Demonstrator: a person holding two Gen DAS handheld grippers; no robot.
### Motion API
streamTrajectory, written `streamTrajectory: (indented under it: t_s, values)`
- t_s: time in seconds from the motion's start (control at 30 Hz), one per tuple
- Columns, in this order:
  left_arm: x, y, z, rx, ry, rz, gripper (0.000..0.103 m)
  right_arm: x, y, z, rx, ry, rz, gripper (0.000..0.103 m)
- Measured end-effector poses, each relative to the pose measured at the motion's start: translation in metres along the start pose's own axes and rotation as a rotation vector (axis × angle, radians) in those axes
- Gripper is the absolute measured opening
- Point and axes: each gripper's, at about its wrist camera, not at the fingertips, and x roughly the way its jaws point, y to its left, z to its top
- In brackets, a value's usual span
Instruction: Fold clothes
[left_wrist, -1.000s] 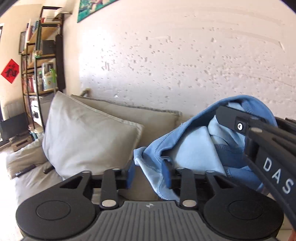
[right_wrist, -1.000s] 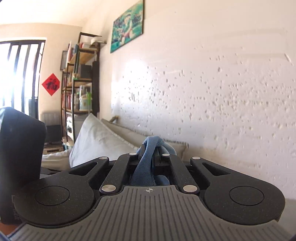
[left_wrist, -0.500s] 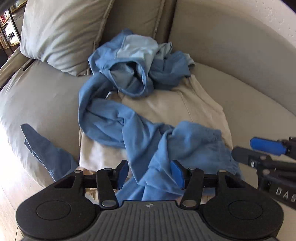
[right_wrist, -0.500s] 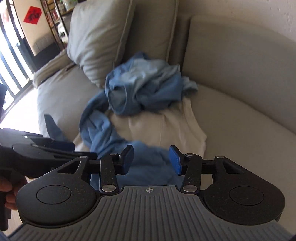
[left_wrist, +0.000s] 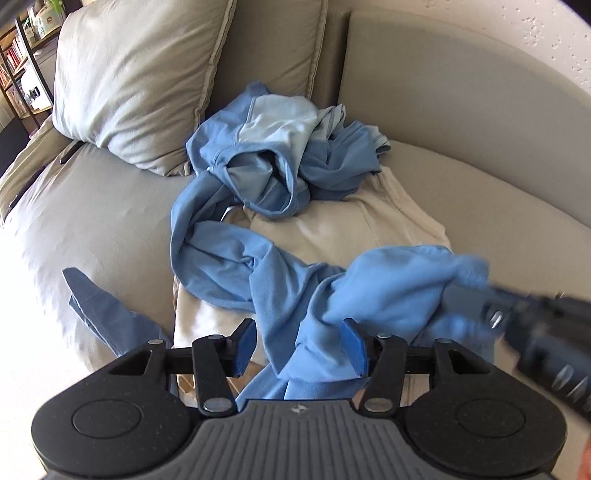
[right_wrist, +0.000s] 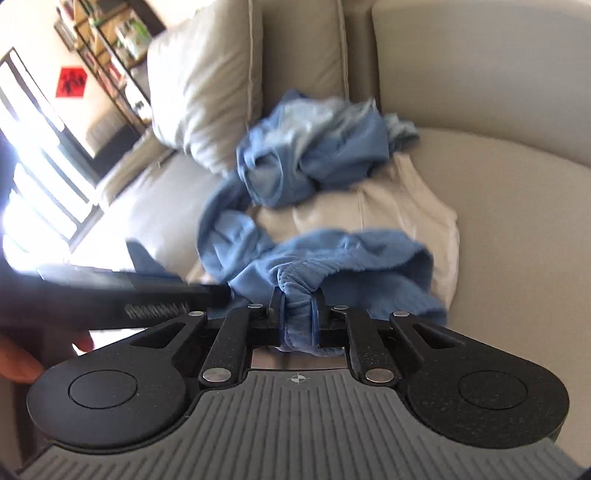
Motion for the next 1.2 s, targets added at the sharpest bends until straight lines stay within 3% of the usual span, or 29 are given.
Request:
streamTrajectory:
  t_s: [0.07, 0.13, 0.17, 0.27, 0.33, 0.4, 0.5, 0.63, 0.77, 0.83, 0.9, 0.93, 0.97, 1.07, 1.2]
  values:
    - [-0.021, -0.016, 0.032, 0.006, -0.082, -0.048, 0.039, -0.043, 0.0, 0.049, 0.041, -0.161, -0.003, 0.007]
    - [-0.07, -0.044, 0.086, 0.016, -0.244, -0.102, 0.039, -0.087, 0.002, 0.092, 0.049, -0.292, -0.014, 0.007]
    - [-0.098, -0.056, 0.108, 0.008, -0.321, -0.139, 0.039, -0.123, 0.009, 0.123, 0.018, -0.394, -0.043, 0.007]
    - [-0.189, -0.088, 0.163, -0.008, -0.564, -0.235, 0.042, -0.214, 0.038, 0.173, -0.12, -0.638, -0.136, 0.007]
    - [-0.249, -0.105, 0.181, -0.011, -0.703, -0.3, 0.053, -0.287, 0.065, 0.204, -0.249, -0.82, -0.214, 0.007]
    - [-0.285, -0.116, 0.179, -0.003, -0.779, -0.352, 0.06, -0.331, 0.086, 0.209, -0.366, -0.938, -0.299, 0.007]
    - [-0.293, -0.131, 0.159, 0.028, -0.76, -0.356, 0.063, -0.361, 0.099, 0.199, -0.439, -0.997, -0.347, 0.007]
    - [-0.248, -0.142, 0.099, 0.101, -0.593, -0.32, 0.062, -0.342, 0.089, 0.145, -0.455, -0.804, -0.383, 0.008]
    - [-0.178, -0.138, 0.021, 0.175, -0.367, -0.264, 0.061, -0.283, 0.056, 0.051, -0.385, -0.497, -0.432, 0.01]
    - [-0.134, -0.132, -0.026, 0.213, -0.209, -0.236, 0.058, -0.254, 0.037, 0.0, -0.33, -0.344, -0.447, 0.031]
    - [-0.104, -0.13, -0.063, 0.246, -0.096, -0.202, 0.058, -0.234, 0.02, -0.047, -0.269, -0.233, -0.449, 0.044]
    - [-0.091, -0.132, -0.081, 0.26, -0.044, -0.189, 0.058, -0.226, 0.01, -0.074, -0.229, -0.176, -0.453, 0.045]
    - [-0.084, -0.135, -0.095, 0.271, -0.012, -0.181, 0.058, -0.223, 0.0, -0.097, -0.183, -0.135, -0.459, 0.045]
    - [-0.074, -0.146, -0.129, 0.319, 0.035, -0.168, 0.058, -0.238, -0.031, -0.127, -0.062, -0.124, -0.514, 0.047]
    - [-0.069, -0.166, -0.155, 0.367, 0.067, -0.184, 0.059, -0.262, -0.076, -0.14, 0.025, -0.12, -0.623, 0.049]
